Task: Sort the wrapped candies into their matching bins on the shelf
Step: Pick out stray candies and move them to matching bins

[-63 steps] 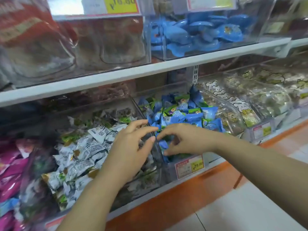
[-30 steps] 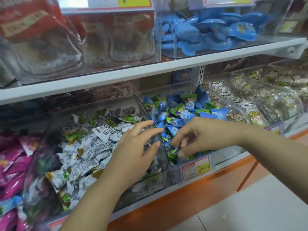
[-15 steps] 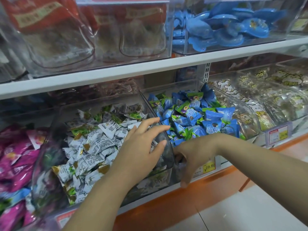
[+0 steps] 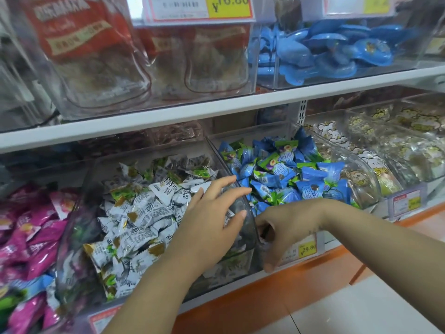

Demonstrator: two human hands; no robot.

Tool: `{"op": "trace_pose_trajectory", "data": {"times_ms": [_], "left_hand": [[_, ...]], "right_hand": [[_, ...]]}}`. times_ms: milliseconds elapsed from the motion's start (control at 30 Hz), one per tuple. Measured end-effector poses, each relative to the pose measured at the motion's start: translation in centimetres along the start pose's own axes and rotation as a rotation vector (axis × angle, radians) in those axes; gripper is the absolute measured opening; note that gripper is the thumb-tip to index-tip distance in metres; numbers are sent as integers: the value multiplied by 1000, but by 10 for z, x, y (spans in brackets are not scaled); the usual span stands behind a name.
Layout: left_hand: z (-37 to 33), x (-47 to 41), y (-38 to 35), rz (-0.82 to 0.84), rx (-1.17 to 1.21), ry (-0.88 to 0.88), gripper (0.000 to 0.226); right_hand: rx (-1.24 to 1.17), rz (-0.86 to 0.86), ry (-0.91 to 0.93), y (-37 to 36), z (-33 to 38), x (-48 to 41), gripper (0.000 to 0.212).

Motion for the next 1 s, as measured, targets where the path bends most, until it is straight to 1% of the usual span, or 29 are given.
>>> {"op": "trace_pose_trajectory", "data": {"times_ms": [100,233,300,333,367,400,467,500,567,633,667,800,900,933,1000], "left_hand": [[0,-1,0,2,3,6,37],[-1,-1,1,3,4,10,36],[-2,0,2,-1,16,7,36],[-2,1,4,-12,30,6,37],[-2,2,7,-40,57,9,37],[-1,4,14,-88,93,19,36],[3,11,32,-236,172,55,32],[7,15,42,-311,211,82,29],[17,24,58,-422,275,148,26],[29,32,69,-487,295,212,24],[35,35,73,-509,297,241,24],[53,46,87,-609,300,320,22],[65,55,97,-670,288,383,21],[70,57,99,-675,287,399,21],[76,59,101,-664,299,418,20]], "right_hand": [[-65,-8,44,4,0,3,29],[-248,-65,125,10,-2,14,26],[-313,-111,156,15,1,26,11],[-340,-150,174,19,3,32,7],[-365,-209,195,25,5,37,11],[-360,-297,215,33,7,42,22],[-269,-514,242,47,10,49,50],[-247,-598,268,51,16,52,55],[-260,-679,372,50,34,51,49],[-252,-714,427,42,57,46,41],[-229,-733,440,38,67,41,40],[-103,-798,452,31,99,15,32],[-145,-836,444,35,112,-10,37],[-147,-816,449,34,115,-19,40],[-47,-699,426,30,120,-35,49]]}}
Point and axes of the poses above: each hand's wrist, its own x-axis away from the middle knuckle, its own y-axis out of the back of the hand, z = x × y, the point moved 6 cm from there along -x, towards the middle knuckle, and after that the axes turned 14 degrees about -x, right-handed, at the moved point
